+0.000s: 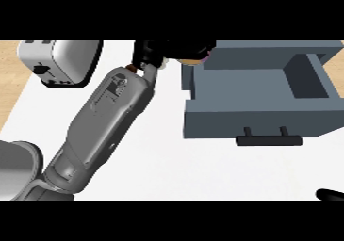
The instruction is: Pick up the can, place it into the drawer and close the drawer
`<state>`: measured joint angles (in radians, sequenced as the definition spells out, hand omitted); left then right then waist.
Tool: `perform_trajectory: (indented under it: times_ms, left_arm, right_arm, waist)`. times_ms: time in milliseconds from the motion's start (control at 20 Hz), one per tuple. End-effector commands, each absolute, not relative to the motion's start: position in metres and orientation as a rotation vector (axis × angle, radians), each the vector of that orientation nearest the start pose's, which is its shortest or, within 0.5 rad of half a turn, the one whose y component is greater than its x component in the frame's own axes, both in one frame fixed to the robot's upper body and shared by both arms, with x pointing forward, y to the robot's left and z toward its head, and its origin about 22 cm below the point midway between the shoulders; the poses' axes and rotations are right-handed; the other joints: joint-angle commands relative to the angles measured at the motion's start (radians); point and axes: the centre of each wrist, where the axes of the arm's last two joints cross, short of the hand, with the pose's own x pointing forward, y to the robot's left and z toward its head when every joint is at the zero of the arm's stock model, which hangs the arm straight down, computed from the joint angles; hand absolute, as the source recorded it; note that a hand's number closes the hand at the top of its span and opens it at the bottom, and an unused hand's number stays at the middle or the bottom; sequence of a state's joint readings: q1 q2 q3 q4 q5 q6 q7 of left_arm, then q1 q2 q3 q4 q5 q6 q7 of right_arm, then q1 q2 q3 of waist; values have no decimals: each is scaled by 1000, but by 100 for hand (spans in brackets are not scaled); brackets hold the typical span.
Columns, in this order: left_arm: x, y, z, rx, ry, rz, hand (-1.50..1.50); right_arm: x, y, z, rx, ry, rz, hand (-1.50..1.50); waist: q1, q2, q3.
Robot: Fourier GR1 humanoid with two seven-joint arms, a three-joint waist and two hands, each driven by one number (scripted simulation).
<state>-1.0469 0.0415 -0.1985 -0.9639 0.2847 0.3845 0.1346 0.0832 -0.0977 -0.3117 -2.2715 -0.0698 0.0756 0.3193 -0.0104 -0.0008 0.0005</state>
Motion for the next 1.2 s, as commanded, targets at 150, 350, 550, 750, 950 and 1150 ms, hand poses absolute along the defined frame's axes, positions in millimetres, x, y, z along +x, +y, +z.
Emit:
perform_trajectory:
  times_ms: [150, 350, 550, 750, 950, 1150]
  left_arm:
    - [411, 16, 237, -146, -1717, -163, 150]
    - [415, -2, 236, -112, -1714, -168, 150]
    - [422, -8, 247, -87, -1691, -226, 150]
    - [424, -17, 255, -46, -1690, -205, 150]
    - [430, -17, 252, -29, -1675, -208, 150]
    - [427, -26, 259, 44, -1691, -203, 150]
  right_arm:
    - [160, -310, 152, -273, -1870, -67, -150]
    - [165, -297, 152, -288, -1885, -60, -150]
    - [186, -301, 158, -292, -1896, -54, -150]
    - [179, -306, 156, -236, -1894, -45, -150]
    - [179, -298, 171, -270, -1907, -32, -150]
    - [175, -301, 179, -258, -1910, -2, -150]
  waist:
    - [-15, 2, 1]
    - [-31, 7, 1]
    - [-26, 10, 1]
    - [-56, 13, 2]
    - [-68, 19, 2]
    - [-78, 16, 2]
